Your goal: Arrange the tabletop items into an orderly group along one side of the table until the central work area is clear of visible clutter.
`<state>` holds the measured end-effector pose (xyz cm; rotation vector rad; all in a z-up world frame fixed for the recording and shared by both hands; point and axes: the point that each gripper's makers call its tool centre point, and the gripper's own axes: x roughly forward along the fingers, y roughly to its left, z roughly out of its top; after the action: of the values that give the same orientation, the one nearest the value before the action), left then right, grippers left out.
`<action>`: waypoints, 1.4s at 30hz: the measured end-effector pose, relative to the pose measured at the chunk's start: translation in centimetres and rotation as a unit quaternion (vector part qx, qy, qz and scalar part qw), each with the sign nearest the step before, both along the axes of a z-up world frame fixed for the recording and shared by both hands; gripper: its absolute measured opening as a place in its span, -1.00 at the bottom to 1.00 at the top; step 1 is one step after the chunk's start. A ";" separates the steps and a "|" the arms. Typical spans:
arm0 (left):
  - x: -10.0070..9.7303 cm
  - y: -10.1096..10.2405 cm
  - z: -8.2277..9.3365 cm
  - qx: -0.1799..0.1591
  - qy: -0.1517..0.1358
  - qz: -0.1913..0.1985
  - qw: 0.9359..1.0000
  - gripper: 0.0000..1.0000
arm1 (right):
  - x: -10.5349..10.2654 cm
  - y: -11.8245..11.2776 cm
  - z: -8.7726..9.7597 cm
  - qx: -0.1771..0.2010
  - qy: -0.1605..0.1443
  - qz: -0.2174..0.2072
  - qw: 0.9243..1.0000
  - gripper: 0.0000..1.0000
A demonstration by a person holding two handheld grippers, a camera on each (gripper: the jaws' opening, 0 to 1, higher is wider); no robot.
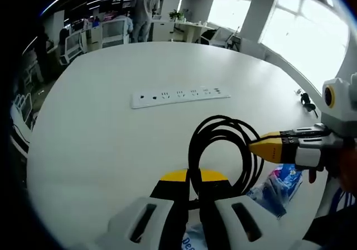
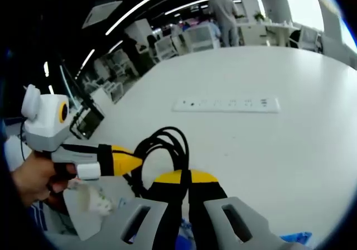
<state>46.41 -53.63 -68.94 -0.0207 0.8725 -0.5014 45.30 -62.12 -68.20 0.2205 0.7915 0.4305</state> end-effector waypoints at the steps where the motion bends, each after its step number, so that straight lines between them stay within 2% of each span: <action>1: -0.1 0.0 0.2 -0.002 -0.001 0.000 1.000 -0.96 | -0.1 0.0 0.1 -0.002 -0.001 0.001 1.000 -1.00; 16: -2.2 -0.2 1.6 -0.011 -0.009 -0.002 1.000 -0.96 | -2.7 0.1 2.0 -0.009 -0.006 0.012 1.000 -1.00; 26: -3.7 -0.4 2.2 -0.015 -0.010 -0.004 1.000 -0.96 | -4.5 0.1 2.5 -0.008 -0.003 0.015 1.000 -1.00; 42: -6.2 -0.6 3.0 -0.021 -0.014 -0.008 1.000 -0.96 | -6.1 -0.5 2.7 -0.005 -0.004 0.015 1.000 -1.00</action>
<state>40.20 -54.25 -65.98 -0.0456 0.8356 -0.5342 39.23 -62.65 -65.54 0.1966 0.7906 0.4559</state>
